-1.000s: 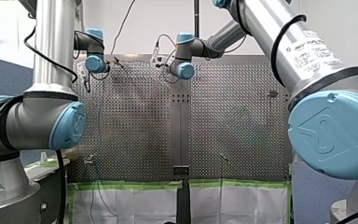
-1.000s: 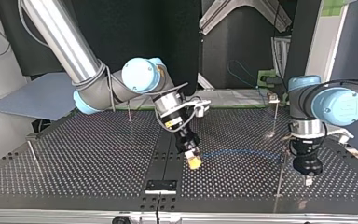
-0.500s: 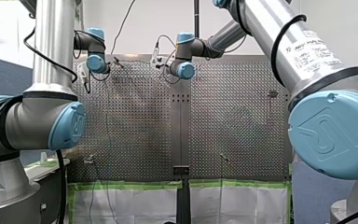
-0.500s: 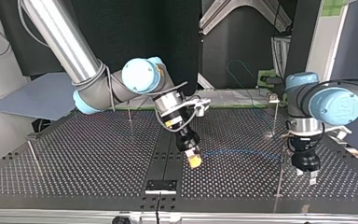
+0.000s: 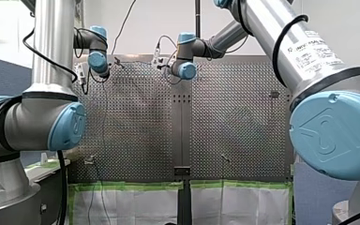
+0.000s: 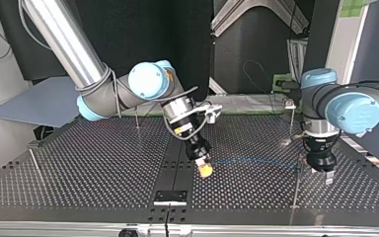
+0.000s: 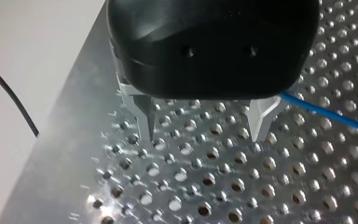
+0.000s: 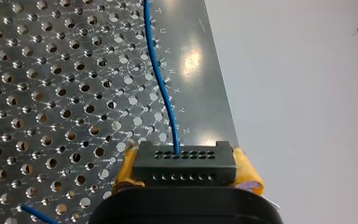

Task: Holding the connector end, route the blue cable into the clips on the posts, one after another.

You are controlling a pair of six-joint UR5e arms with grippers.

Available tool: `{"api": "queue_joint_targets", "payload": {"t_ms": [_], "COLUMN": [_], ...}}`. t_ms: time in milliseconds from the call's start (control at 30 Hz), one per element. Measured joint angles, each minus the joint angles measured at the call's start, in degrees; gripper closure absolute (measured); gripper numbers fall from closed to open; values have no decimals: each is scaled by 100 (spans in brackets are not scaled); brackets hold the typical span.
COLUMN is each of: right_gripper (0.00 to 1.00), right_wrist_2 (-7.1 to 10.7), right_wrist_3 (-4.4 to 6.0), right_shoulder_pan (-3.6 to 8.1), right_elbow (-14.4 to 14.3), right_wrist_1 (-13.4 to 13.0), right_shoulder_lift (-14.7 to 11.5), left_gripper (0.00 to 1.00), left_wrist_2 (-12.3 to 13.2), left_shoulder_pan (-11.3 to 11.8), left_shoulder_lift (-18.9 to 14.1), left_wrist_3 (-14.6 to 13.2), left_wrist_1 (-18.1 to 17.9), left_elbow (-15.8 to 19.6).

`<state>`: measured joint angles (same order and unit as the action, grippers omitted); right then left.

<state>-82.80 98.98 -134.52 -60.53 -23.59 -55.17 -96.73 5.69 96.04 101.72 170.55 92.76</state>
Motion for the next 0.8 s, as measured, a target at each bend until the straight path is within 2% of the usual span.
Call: {"api": "queue_joint_targets", "payload": {"t_ms": [233, 500, 700, 800], "right_gripper": [100, 100, 100, 100], "right_wrist_2": [-2, 0, -5, -3], "right_wrist_3": [-6, -19, -26, -27], "right_shoulder_pan": [5, 12, 14, 14], "right_elbow": [-1, 1, 0, -1], "right_wrist_1": [-4, 1, -4, -4], "right_shoulder_lift": [0, 1, 1, 1], "left_gripper": [0, 0, 0, 0], "left_wrist_2": [3, 158, 223, 243], "left_shoulder_pan": [-23, -14, -49, -87], "left_shoulder_lift": [-296, -634, -981, -1155], "left_wrist_3": [406, 887, 1040, 1030], "left_wrist_1": [433, 831, 860, 913], "left_elbow": [40, 457, 830, 913]}}
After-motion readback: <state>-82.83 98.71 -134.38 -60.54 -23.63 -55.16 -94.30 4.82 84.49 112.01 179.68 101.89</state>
